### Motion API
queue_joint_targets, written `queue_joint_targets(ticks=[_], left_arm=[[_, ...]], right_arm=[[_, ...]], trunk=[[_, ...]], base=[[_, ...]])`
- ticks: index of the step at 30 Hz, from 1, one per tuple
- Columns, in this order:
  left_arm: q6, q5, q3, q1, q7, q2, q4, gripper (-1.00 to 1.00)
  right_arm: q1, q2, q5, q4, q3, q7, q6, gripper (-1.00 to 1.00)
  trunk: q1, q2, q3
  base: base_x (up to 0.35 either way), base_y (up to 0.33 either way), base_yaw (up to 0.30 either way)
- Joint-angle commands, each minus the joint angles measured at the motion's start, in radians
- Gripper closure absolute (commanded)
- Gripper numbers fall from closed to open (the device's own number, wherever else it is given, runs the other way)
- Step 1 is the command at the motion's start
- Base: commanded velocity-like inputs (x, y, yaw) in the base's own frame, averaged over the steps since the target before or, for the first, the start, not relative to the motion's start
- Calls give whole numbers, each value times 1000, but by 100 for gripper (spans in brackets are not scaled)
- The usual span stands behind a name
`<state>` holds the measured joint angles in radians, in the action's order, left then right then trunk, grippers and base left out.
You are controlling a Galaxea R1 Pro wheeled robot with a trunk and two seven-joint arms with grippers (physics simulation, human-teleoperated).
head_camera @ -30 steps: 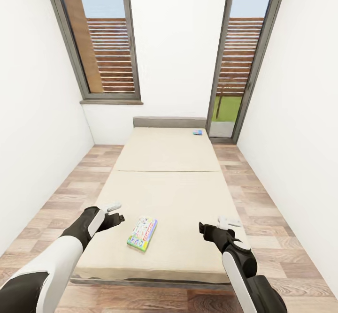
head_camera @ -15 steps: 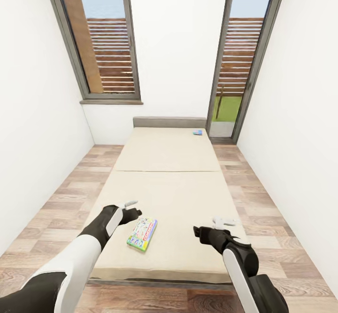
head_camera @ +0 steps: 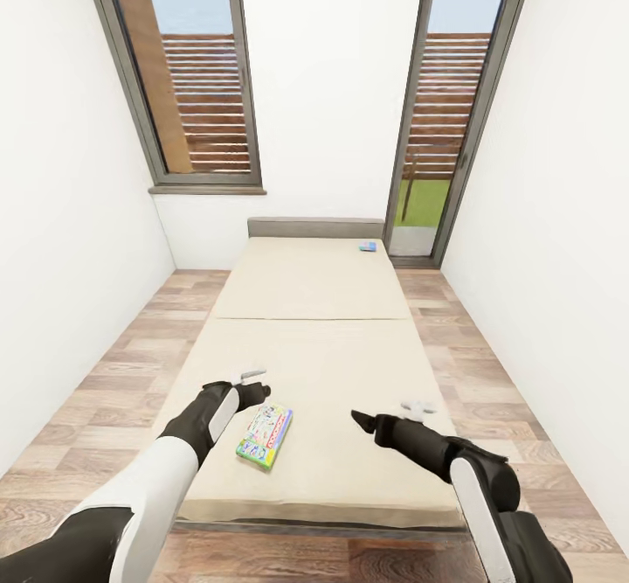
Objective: Put all the toys in the child's room - the three board games (two on the bed and one on the table), the two jigsaw puzzles on the table, and the tennis ball on the table - inside the toy box on the table in the child's room.
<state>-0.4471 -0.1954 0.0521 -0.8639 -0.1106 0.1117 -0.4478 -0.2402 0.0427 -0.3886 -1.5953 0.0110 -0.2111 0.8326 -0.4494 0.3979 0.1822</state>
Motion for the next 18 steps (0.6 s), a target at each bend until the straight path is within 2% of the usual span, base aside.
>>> queue_joint_targets(ticks=[1, 2, 3, 4, 5, 7, 8, 9, 11, 15, 18], left_arm=[[-5, -10, 4, -1, -6, 1, -2, -100], [-5, -10, 4, 0, -7, 1, -2, -100], [-4, -9, 3, -1, -7, 1, -2, -100], [-4, -9, 3, 0, -7, 2, -2, -100], [-3, -9, 3, 0, -7, 2, -2, -100], [-3, -9, 3, 0, -7, 3, -2, -100], [-3, -9, 2, 0, -7, 3, -2, -100], [-3, -9, 2, 0, -7, 3, -2, -100], [-2, -9, 2, 0, -7, 2, -2, -100], [-2, -10, 2, 0, -5, 2, -2, -100], [-2, -10, 2, 0, -5, 2, -2, -100]], right_arm=[[1, -8, 3, -1, -21, -54, 5, -100], [2, -19, 3, -1, -39, -105, 5, -100], [3, -45, 2, 0, -74, -222, 4, -100], [4, -59, 1, 0, -91, -288, 3, -100], [4, -87, 0, 0, -125, -431, -4, -100], [5, -108, 1, 1, -163, -574, -16, -100], [5, -122, 3, 2, -202, -705, -28, -100], [5, -130, 5, 4, -241, -803, -38, -100], [5, -135, 7, 8, -295, -890, -51, -100], [4, -138, 6, 25, -345, -952, -94, -100], [4, -139, 3, 45, -357, -969, -127, -100]], trunk=[[-1, 2, 2], [-1, 2, 2], [-1, 2, 2], [-1, 2, 2], [-1, 2, 2], [-1, 2, 2], [-1, 2, 2], [-1, 2, 2], [-1, 2, 2], [-1, 2, 2], [-1, 2, 2]], base=[[0, 0, 0], [0, 0, 0], [0, 0, 0], [0, 0, 0], [0, 0, 0], [0, 0, 0], [0, 0, 0], [0, 0, 0], [0, 0, 0], [0, 0, 0], [0, 0, 0]])
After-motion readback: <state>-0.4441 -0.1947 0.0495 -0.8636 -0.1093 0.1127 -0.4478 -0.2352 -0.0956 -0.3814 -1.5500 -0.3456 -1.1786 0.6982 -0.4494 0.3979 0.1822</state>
